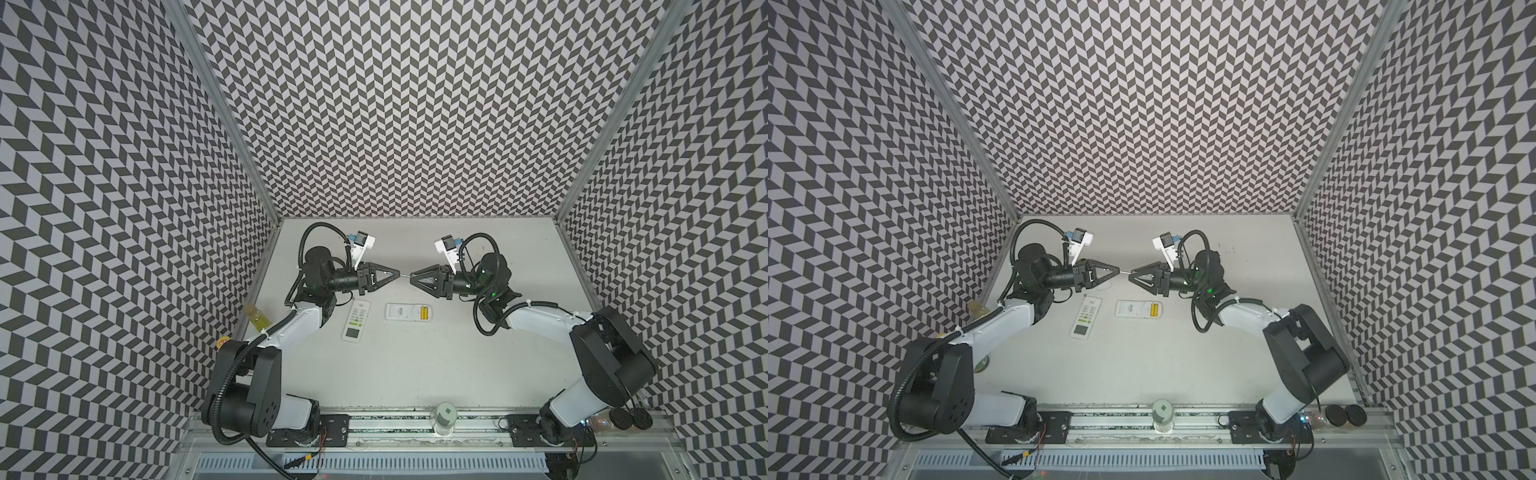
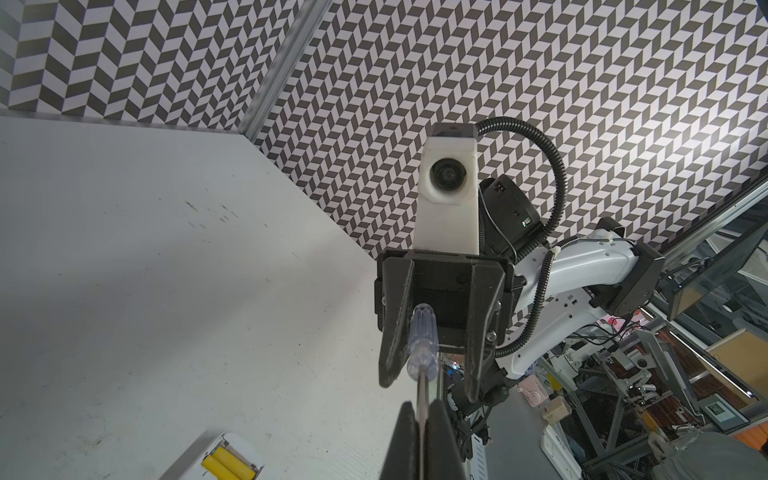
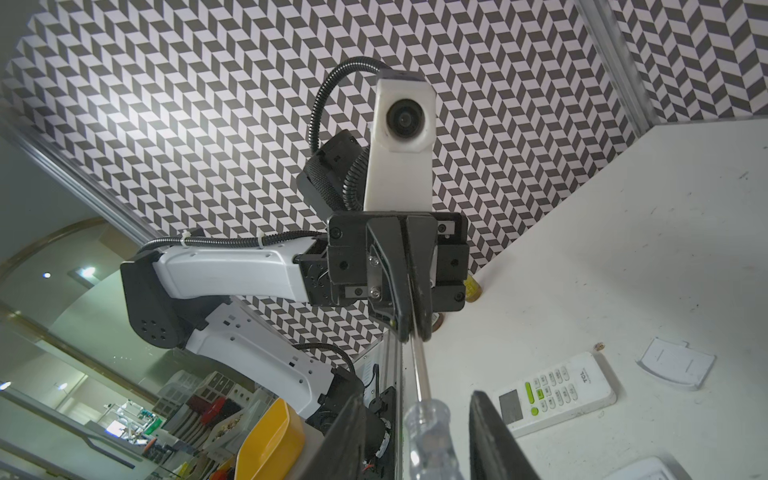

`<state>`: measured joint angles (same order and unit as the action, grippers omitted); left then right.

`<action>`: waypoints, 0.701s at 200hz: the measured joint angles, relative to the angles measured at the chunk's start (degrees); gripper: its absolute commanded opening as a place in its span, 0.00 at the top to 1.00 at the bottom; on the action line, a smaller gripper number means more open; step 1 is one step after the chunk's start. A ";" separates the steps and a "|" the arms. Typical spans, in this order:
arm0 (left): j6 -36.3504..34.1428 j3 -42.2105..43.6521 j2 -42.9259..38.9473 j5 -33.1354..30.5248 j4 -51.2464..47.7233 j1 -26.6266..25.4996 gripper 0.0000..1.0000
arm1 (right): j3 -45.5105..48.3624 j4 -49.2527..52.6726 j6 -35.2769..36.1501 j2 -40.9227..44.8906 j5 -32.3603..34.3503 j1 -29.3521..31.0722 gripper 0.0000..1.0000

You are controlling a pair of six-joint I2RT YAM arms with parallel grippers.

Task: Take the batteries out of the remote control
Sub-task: 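Open the left gripper while the right gripper pulls the screwdriver away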

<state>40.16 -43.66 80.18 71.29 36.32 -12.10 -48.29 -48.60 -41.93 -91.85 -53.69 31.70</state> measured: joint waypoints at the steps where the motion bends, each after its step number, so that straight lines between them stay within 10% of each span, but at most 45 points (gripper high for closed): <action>1: 0.02 0.00 0.00 0.00 0.02 -0.02 0.99 | 0.00 0.13 -0.04 0.00 0.00 0.00 0.73; 53: -4.09 -1.16 0.00 -0.39 -4.24 0.28 0.56 | 0.50 2.69 1.88 0.87 0.13 -0.70 0.85; 140: -24.70 -7.28 0.09 -2.14 -22.49 3.50 0.39 | 6.78 19.85 10.93 13.38 4.46 -6.93 0.87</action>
<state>15.46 -50.94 80.27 69.14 13.82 -8.60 -41.52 -28.75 -31.00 -78.48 -49.23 24.77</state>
